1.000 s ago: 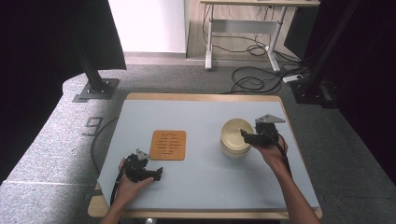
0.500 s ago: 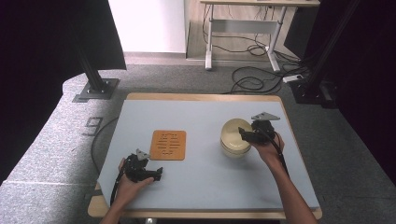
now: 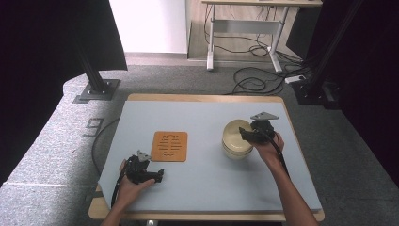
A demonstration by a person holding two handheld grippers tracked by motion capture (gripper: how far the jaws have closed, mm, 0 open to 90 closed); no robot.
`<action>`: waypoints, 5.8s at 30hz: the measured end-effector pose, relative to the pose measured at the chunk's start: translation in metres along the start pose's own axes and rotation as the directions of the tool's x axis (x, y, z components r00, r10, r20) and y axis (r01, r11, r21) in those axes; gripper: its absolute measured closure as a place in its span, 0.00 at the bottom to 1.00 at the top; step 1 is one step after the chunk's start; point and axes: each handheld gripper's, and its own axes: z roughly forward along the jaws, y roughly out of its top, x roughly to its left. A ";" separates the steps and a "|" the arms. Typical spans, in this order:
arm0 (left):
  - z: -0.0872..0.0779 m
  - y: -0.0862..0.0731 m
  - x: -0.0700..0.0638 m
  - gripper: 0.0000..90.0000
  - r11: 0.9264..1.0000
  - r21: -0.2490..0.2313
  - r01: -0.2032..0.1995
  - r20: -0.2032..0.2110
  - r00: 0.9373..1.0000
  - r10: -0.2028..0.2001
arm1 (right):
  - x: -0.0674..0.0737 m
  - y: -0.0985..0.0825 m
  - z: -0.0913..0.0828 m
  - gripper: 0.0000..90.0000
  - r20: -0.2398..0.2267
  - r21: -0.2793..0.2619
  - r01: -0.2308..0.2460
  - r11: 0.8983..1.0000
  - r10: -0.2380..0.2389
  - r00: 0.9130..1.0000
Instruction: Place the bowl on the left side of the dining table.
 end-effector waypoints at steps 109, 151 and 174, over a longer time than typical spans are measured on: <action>0.000 0.000 0.000 0.00 1.000 0.001 -0.001 -0.001 1.000 0.001 | -0.003 0.008 -0.041 0.92 -0.092 -0.087 -0.106 0.991 0.098 0.991; 0.000 0.000 0.000 0.00 1.000 0.001 -0.001 0.000 1.000 0.001 | 0.020 0.020 -0.039 0.91 -0.132 -0.139 -0.093 0.986 0.075 0.988; 0.000 0.000 0.000 0.00 1.000 0.001 -0.001 0.000 1.000 0.001 | 0.029 0.025 -0.035 0.92 -0.145 -0.145 -0.096 0.985 0.075 0.987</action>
